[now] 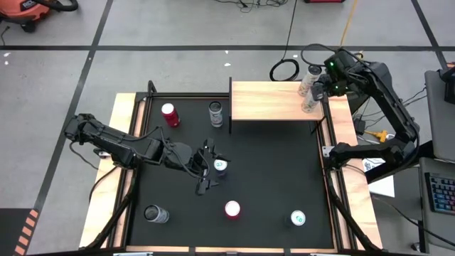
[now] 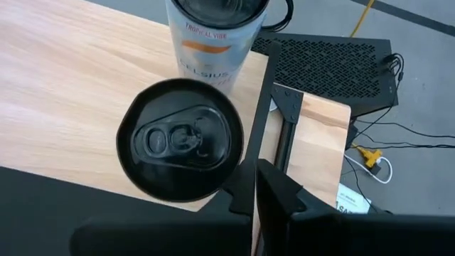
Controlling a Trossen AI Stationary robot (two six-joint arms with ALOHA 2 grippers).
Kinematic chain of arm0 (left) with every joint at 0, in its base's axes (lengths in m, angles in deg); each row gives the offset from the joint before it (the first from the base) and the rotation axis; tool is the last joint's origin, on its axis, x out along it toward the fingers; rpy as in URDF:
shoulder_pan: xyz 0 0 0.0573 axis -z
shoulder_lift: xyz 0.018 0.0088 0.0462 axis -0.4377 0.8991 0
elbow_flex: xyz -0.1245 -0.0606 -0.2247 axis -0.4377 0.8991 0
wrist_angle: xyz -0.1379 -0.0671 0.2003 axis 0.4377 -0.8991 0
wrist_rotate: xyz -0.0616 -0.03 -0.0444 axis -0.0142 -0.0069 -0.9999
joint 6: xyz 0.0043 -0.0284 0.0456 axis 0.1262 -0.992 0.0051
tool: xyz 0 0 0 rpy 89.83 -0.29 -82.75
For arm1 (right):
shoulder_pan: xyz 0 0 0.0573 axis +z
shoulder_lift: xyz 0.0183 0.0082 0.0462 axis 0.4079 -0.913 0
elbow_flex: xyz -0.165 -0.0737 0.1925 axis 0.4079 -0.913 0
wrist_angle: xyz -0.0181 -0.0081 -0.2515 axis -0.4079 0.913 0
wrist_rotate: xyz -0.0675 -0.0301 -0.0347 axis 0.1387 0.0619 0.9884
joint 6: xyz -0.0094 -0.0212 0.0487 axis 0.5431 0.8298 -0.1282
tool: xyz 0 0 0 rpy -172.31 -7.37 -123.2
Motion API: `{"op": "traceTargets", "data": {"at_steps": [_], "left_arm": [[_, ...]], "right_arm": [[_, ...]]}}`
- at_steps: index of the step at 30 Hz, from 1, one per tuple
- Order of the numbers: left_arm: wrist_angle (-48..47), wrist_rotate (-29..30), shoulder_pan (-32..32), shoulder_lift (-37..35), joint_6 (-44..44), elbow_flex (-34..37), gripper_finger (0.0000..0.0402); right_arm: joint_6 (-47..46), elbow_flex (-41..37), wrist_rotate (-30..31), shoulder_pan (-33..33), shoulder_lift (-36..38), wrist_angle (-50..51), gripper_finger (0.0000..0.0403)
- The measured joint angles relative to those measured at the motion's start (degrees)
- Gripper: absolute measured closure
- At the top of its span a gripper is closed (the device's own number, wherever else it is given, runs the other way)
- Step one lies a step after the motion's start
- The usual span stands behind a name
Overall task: Place canned beverage on shelf
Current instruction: Put the white-yellow soda can on the shelf aligned with the other white-yellow soda can, then put the left blue soda can on the shelf
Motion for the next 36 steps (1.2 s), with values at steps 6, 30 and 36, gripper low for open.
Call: {"op": "traceTargets", "data": {"at_steps": [6,30,36], "left_arm": [[0.0,0.0,0.0,0.0,0.0,0.0,0.0030],[1.9,2.2,0.0,0.0,0.3,0.0,0.0030],[1.5,1.2,0.0,0.0,0.5,0.0,0.0030]], "right_arm": [[0.1,0.0,-2.8,0.0,0.0,0.0,0.0403],[-0.4,0.0,-2.8,0.0,7.6,-0.1,0.0403],[0.8,0.0,-2.8,0.0,11.7,-0.6,0.0403]]}}
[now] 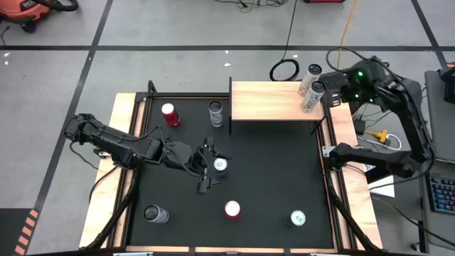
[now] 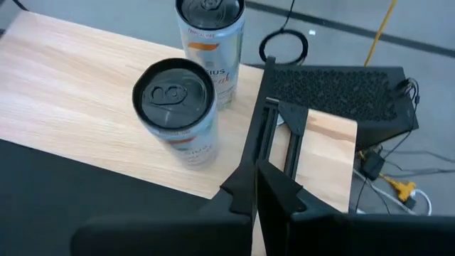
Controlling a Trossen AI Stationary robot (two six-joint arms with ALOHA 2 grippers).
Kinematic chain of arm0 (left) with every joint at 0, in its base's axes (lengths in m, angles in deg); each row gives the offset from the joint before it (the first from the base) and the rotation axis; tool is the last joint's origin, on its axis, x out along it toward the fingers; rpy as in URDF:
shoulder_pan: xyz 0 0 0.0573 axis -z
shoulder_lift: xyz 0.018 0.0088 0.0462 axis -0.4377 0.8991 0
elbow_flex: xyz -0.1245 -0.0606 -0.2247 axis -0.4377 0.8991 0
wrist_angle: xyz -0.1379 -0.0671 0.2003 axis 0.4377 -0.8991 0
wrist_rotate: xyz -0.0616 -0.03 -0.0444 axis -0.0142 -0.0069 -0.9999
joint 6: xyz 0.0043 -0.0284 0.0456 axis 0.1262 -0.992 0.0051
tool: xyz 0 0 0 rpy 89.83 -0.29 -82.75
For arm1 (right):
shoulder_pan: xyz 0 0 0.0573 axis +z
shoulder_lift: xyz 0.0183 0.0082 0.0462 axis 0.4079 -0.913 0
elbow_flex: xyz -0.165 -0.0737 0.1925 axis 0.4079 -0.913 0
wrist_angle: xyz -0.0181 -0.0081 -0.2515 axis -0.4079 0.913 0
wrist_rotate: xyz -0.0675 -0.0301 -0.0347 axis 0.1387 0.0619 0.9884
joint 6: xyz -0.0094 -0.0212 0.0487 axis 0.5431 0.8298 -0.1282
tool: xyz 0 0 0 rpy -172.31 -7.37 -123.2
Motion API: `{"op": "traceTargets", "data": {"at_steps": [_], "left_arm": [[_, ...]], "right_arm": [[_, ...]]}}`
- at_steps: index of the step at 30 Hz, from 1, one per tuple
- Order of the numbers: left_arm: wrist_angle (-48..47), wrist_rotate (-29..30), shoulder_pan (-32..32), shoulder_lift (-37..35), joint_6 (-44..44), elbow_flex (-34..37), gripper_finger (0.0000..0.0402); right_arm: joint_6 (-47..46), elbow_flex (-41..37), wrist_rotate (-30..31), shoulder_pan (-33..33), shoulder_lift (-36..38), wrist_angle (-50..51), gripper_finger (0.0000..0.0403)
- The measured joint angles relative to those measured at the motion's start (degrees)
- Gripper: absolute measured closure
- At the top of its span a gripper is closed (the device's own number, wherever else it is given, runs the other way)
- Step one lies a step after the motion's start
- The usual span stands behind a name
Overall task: Place canned beverage on shelf
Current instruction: Put the left blue soda can on the shelf
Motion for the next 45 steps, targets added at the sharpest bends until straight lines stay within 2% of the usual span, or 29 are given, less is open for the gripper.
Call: {"op": "traceTargets", "data": {"at_steps": [4,11,15,21,30,35,37,42,45], "left_arm": [[-1.0,-0.1,0.0,0.0,-0.3,0.0,0.0030],[-3.5,2.9,-0.1,0.0,-1.7,0.0,0.0030],[-3.3,2.9,-0.1,0.0,-1.6,0.0,0.0030],[-3.4,3.1,-0.1,0.0,-1.5,0.0,0.0030],[-4.3,3.2,0.0,0.0,-1.9,0.0,0.0030],[-4.3,3.2,0.0,0.0,-1.5,0.0,0.0030],[-4.3,3.2,0.0,0.0,-1.6,0.0,0.0030],[-4.3,3.2,0.0,0.0,-1.5,0.0,0.0030],[-4.6,3.2,0.0,-0.4,-1.5,0.0,0.0030]], "right_arm": [[1.5,0.0,0.0,0.0,2.2,-0.4,0.0403],[3.6,0.0,-0.2,0.0,4.9,1.8,0.0402],[5.0,0.0,-4.6,0.0,6.1,2.2,0.0385],[7.7,0.0,-6.6,0.0,7.0,2.3,0.0324],[10.4,0.0,-7.4,0.0,7.0,2.4,0.0201],[4.2,0.0,-7.7,0.0,7.0,2.4,0.0158],[1.4,0.0,-11.2,0.0,7.3,2.3,0.0152],[-1.9,0.0,-31.7,0.0,8.9,2.4,0.0150],[-4.8,-1.8,-35.8,0.0,11.8,2.3,0.0150]]}}
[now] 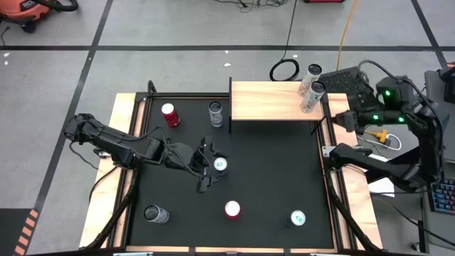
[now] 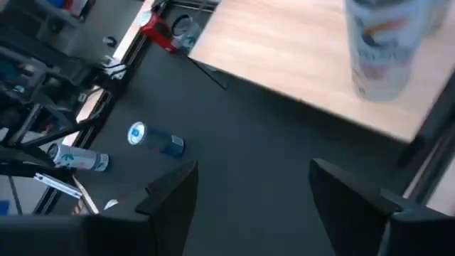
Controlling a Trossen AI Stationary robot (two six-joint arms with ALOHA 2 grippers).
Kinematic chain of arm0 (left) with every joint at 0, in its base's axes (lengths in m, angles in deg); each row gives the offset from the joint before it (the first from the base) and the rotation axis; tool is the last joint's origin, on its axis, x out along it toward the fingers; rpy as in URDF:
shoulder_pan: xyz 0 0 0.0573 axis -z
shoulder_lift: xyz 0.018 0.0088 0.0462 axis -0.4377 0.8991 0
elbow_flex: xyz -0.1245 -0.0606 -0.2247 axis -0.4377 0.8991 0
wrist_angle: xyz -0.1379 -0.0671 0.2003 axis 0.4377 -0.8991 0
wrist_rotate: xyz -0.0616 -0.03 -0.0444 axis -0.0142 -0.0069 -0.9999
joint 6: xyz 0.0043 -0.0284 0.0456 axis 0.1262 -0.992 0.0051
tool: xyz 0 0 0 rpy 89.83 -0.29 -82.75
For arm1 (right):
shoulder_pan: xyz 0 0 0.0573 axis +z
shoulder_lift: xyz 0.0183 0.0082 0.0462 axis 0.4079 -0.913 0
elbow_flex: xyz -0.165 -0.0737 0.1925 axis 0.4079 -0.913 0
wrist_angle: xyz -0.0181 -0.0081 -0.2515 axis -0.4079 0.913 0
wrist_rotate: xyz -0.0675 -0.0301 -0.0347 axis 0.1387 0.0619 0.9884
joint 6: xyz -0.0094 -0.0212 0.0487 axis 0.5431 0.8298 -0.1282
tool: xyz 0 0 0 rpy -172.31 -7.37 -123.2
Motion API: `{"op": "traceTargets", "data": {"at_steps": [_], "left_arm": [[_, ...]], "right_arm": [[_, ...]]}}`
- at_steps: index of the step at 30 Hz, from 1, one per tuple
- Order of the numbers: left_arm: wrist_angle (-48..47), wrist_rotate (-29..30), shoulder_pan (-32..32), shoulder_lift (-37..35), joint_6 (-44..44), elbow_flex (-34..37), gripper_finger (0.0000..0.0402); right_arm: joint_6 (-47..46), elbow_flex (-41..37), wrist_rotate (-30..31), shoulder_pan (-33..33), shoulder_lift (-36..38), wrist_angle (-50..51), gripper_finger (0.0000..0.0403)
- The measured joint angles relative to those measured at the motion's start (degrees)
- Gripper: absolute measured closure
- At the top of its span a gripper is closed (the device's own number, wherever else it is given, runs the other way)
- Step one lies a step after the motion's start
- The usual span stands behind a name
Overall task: Place canned beverage on shelf
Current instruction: Put the left blue soda can on the shelf
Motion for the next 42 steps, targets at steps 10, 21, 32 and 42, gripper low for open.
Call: {"op": "traceTargets", "data": {"at_steps": [10,21,32,42], "left_arm": [[-1.8,-0.1,0.0,-3.9,-0.1,0.0,0.0030],[-1.8,-0.2,0.0,-4.6,-0.1,0.0,0.0030],[-2.0,-0.4,0.0,-4.6,3.2,0.0,0.0030],[-4.9,0.5,0.0,-5.0,-2.1,0.0,0.0030]], "right_arm": [[-8.0,-14.6,1.3,0.0,17.8,0.2,0.0150],[-4.8,-26.8,4.9,-1.0,28.4,-7.5,0.0150],[-0.6,-41.3,-4.5,-1.0,29.0,-23.8,0.0150],[-4.2,-46.0,-18.4,-1.0,35.8,-23.5,0.0150]]}}
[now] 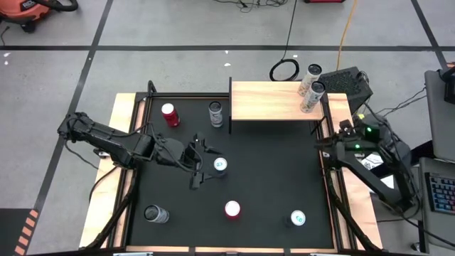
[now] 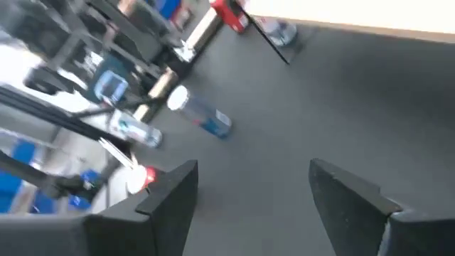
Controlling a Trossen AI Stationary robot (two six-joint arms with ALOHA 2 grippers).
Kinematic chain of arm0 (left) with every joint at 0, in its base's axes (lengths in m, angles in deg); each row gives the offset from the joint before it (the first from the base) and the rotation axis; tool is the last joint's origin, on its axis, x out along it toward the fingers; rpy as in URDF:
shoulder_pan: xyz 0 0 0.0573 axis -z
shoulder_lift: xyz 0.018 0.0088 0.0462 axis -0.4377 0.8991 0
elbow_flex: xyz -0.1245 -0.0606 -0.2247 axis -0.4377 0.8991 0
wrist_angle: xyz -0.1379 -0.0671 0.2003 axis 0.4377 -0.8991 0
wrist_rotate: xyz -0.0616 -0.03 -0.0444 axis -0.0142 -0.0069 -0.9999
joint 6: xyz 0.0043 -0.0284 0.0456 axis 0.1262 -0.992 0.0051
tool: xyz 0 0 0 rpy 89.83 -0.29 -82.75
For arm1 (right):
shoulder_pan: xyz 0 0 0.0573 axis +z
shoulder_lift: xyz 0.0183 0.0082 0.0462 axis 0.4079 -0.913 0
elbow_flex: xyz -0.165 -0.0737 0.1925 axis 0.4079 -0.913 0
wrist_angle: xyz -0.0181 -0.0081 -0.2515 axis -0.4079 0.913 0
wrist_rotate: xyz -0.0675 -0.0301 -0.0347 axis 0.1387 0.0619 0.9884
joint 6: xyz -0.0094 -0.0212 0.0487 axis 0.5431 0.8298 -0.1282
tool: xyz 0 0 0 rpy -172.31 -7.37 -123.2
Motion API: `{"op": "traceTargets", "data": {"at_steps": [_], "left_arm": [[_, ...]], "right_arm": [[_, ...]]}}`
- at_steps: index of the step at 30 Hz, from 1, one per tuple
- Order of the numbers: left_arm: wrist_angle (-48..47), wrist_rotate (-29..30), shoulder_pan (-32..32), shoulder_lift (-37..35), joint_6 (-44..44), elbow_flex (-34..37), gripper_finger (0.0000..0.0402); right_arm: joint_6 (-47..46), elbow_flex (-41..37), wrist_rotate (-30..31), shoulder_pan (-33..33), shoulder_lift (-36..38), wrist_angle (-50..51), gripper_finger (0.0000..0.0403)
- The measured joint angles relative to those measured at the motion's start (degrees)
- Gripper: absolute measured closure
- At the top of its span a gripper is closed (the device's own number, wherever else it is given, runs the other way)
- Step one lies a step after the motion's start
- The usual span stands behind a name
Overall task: Place canned beverage on shelf
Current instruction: Put the left blue soda can on the shelf
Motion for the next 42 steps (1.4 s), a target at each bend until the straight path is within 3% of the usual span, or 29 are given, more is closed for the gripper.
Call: {"op": "traceTargets", "data": {"at_steps": [6,11,17,21,23,36,42], "left_arm": [[-0.4,0.3,0.0,0.0,4.5,0.0,0.0030],[-0.3,0.3,0.0,-0.1,4.6,0.0,0.0030],[-0.3,0.5,0.0,-0.2,4.6,0.0,0.0030],[-0.2,0.8,-0.3,-0.2,4.6,0.0,0.0030],[-0.2,1.0,-0.3,-0.2,4.6,0.0,0.0030],[-0.2,1.8,-0.4,-0.2,1.6,0.0,0.0030],[0.7,2.1,-0.4,-0.2,1.7,0.0,0.0030]], "right_arm": [[-3.5,0.0,0.2,-1.6,8.3,-3.1,0.0150],[-1.8,0.9,-0.1,-2.1,6.8,-7.1,0.0150],[2.3,0.9,-7.3,-2.0,2.8,-20.9,0.0150],[5.8,0.9,-20.2,-2.0,-0.6,-26.6,0.0150],[7.4,0.9,-23.6,-2.0,-2.0,-26.9,0.0150],[15.7,0.9,-23.7,-1.9,-9.7,-24.4,0.0150],[14.2,0.9,-23.6,-1.9,-11.2,-34.3,0.0150]]}}
